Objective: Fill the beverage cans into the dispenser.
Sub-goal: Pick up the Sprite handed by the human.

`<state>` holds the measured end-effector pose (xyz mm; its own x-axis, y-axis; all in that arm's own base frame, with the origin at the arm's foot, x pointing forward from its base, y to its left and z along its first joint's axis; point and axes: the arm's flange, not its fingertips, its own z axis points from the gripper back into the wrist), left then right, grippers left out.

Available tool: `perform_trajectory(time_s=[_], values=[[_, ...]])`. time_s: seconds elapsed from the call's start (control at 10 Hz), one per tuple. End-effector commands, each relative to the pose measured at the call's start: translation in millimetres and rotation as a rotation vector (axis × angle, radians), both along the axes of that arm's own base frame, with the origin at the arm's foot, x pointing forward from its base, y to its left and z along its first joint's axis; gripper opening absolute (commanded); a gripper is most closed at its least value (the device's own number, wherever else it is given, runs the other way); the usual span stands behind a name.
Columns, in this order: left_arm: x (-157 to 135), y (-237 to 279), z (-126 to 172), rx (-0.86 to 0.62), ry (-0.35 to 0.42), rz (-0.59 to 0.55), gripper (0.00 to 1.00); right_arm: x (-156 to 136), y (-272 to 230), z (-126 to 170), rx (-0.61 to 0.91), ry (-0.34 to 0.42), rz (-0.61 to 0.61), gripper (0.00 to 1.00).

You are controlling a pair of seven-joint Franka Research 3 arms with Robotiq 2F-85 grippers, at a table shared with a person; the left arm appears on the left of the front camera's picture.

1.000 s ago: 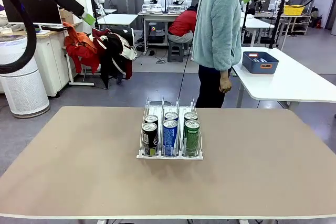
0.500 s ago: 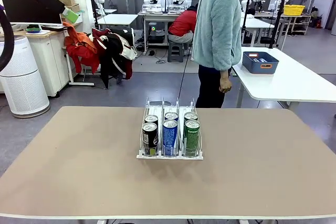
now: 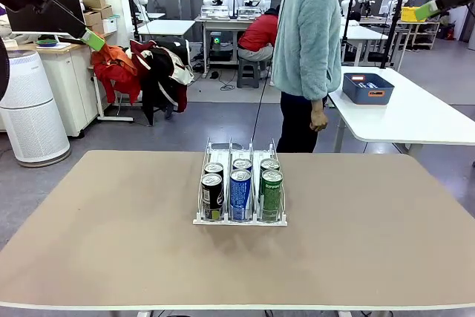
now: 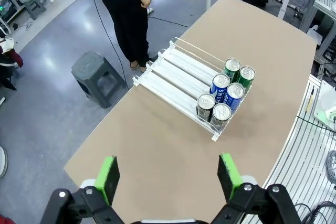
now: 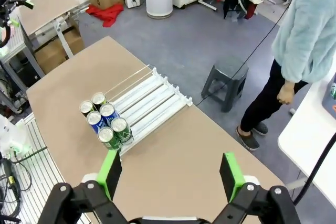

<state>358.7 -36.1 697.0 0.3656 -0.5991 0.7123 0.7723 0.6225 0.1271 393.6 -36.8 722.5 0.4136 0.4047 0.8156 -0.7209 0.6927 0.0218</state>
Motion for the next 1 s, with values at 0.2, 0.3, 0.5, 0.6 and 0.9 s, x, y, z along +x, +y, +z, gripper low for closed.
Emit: perform_trajectory(time_s=[0.2, 0.3, 0.5, 0.6, 0.9], values=[[0.0, 0.0, 0.0, 0.0, 0.0, 0.0, 1.0, 0.0, 0.0, 0.0, 0.0, 0.0, 0.0, 1.0], [0.0, 0.0, 0.0, 0.0, 0.0, 0.0, 1.0, 0.0, 0.0, 0.0, 0.0, 0.0, 0.0, 1.0], [0.0, 0.0, 0.0, 0.0, 0.0, 0.0, 1.0, 0.0, 0.0, 0.0, 0.0, 0.0, 0.0, 1.0], [0.0, 0.0, 0.0, 0.0, 0.0, 0.0, 1.0, 0.0, 0.0, 0.0, 0.0, 0.0, 0.0, 1.0], [-6.3, -7.7, 11.5, 0.047, 0.051, 0.019, 1.0, 1.1, -1.5, 1.1, -0.009, 0.007, 0.013, 1.0]])
